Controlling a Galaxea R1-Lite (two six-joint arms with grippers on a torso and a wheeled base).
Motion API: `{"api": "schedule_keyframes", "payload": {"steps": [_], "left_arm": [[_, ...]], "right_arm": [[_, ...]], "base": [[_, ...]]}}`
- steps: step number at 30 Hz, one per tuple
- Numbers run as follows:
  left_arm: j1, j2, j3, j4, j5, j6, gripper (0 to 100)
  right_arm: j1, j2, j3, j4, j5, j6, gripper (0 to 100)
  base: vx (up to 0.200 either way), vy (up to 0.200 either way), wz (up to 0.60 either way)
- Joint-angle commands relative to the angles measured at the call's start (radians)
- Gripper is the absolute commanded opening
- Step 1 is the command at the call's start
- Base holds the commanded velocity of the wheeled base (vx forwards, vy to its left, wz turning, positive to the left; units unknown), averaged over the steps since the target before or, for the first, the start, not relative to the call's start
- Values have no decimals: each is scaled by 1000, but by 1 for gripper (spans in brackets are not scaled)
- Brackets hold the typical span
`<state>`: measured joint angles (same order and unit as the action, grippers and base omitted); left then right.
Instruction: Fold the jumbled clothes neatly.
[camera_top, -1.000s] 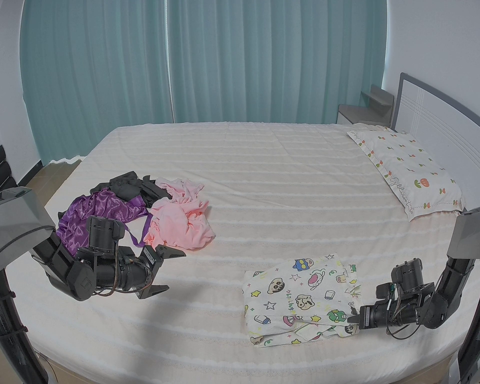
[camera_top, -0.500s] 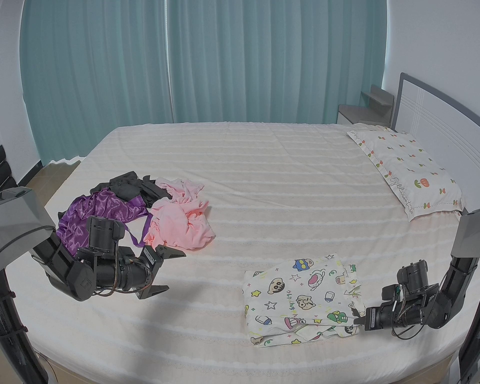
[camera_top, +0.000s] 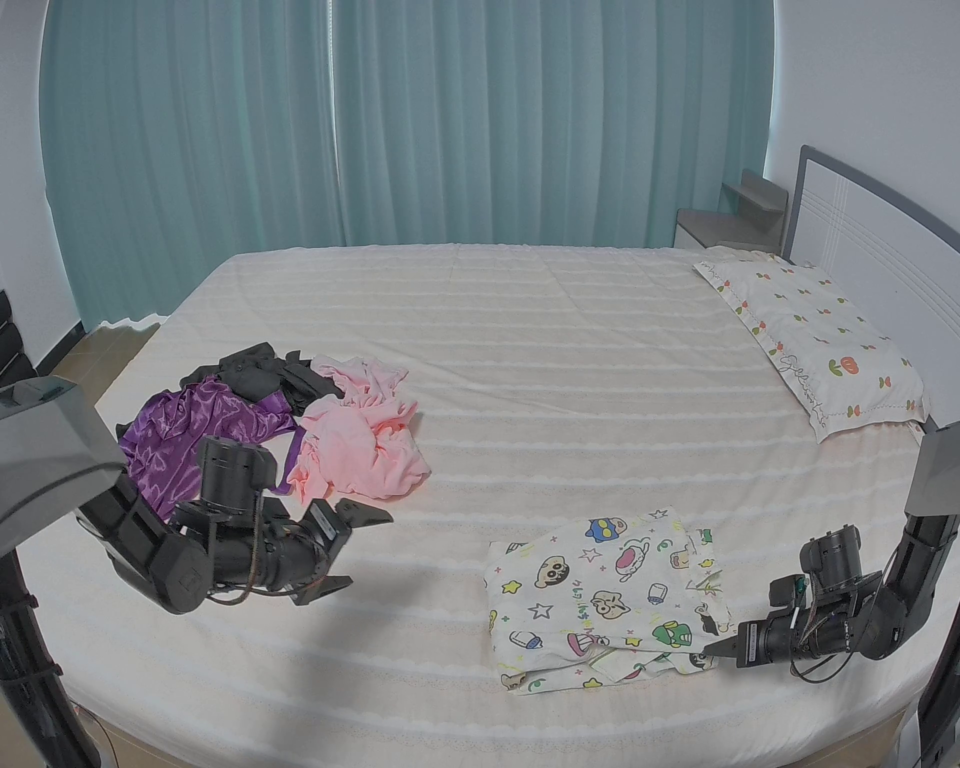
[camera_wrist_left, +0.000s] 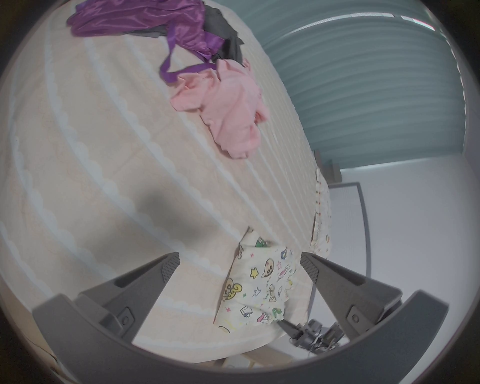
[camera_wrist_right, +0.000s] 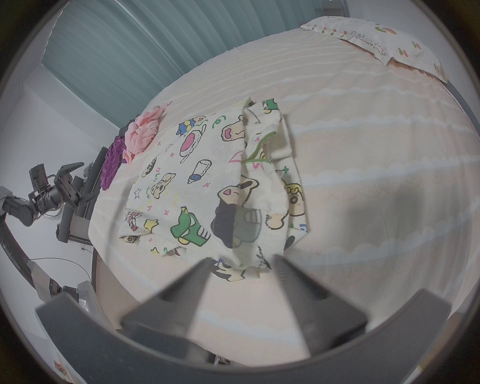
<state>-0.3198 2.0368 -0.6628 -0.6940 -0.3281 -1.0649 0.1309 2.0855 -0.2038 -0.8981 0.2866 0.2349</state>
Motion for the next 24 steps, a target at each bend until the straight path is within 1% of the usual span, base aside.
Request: {"api": "schedule_keyframes", "payload": {"steps": [1, 3, 5, 7, 8, 9, 10, 11, 12, 15, 20, 24], "left_arm": [[-160, 66, -31, 4, 96, 63, 100], [-226, 123, -38, 4, 106, 160, 100], [-268, 174, -60, 4, 139, 207, 100], [-286, 203, -78, 2, 184, 227, 100], [-297, 232, -109, 4, 242, 250, 100], [-298, 240, -116, 4, 254, 258, 100], [-306, 266, -138, 5, 282, 286, 100], [-311, 280, -147, 2, 293, 304, 100], [-312, 292, -161, 1, 300, 322, 100], [-329, 312, -205, 1, 305, 336, 100], [-324, 352, -268, 1, 305, 358, 100], [-321, 376, -317, 1, 285, 379, 100]], "right_arm": [[-57, -10, -2, -42, 9, -9, 100], [-77, 4, -8, -117, 13, -3, 100], [-77, 47, -34, -148, 13, 7, 100], [-73, 79, -60, -162, 11, 18, 100], [-71, 110, -89, -170, 9, 37, 100], [-71, 117, -98, -170, 9, 43, 100], [-71, 136, -128, -166, 11, 61, 100], [-71, 145, -146, -160, 11, 72, 100], [-71, 160, -166, -156, 13, 78, 100], [-68, 215, -220, -156, 9, 81, 100], [-69, 249, -249, -156, 11, 83, 100], [-62, 258, -275, -154, 11, 84, 100]], "base": [[0, 0, 0], [0, 0, 0], [0, 0, 0], [0, 0, 0], [0, 0, 0], [0, 0, 0], [0, 0, 0], [0, 0, 0], [0, 0, 0], [0, 0, 0], [0, 0, 0], [0, 0, 0]]}}
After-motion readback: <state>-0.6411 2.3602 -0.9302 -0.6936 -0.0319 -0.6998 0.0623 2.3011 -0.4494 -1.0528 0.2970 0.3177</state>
